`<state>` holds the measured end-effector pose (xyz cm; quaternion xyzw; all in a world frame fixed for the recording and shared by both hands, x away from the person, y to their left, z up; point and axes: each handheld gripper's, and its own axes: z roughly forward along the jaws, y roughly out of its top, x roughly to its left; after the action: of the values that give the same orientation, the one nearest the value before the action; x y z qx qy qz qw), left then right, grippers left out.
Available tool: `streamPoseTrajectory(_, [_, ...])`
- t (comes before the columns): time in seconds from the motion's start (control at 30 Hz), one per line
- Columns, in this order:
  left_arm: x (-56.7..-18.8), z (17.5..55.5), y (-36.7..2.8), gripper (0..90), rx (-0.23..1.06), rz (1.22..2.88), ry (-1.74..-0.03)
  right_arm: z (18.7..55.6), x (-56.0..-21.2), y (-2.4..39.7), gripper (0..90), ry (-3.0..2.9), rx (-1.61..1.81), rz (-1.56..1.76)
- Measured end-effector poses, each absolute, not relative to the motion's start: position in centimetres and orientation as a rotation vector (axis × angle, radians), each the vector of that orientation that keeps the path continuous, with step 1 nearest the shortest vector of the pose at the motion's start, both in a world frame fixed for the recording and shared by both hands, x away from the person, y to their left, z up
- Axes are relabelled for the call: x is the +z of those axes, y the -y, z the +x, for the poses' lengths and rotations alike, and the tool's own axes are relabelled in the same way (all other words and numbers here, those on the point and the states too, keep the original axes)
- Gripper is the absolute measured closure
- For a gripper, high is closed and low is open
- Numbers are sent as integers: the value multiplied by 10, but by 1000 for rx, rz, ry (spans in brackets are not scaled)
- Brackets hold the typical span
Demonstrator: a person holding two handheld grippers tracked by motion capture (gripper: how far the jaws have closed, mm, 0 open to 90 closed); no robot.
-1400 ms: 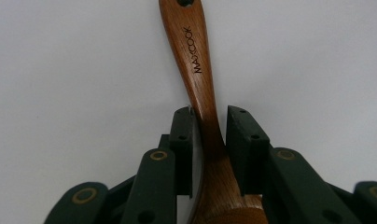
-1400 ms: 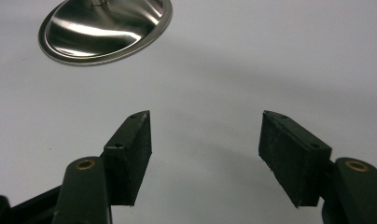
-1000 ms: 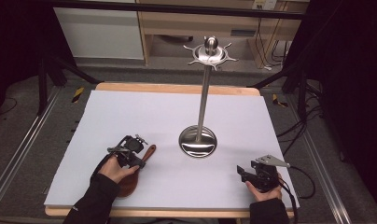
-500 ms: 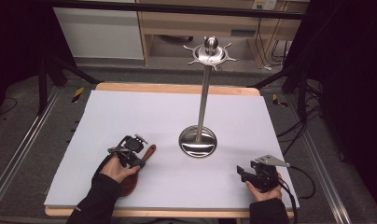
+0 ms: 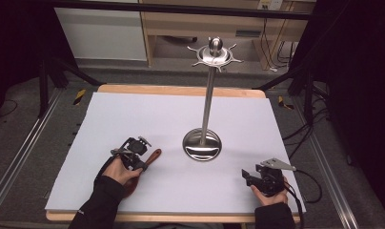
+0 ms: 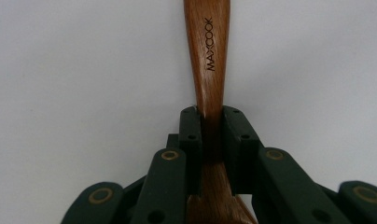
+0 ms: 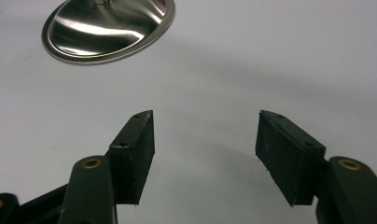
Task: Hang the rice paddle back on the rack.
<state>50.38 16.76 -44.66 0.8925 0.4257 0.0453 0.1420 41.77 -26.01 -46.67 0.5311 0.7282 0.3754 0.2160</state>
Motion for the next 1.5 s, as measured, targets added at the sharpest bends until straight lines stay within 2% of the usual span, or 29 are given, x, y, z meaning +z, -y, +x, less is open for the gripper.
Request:
streamPoseTrajectory(0.83, [-443, 501, -167, 787, 150, 2616, -1156, 417, -465, 260, 383, -2019, 1052, 1474])
streamPoseTrajectory(1.5, [-420, 483, -179, 787, 172, 2523, -1107, 417, -465, 260, 383, -2012, 1051, 1466])
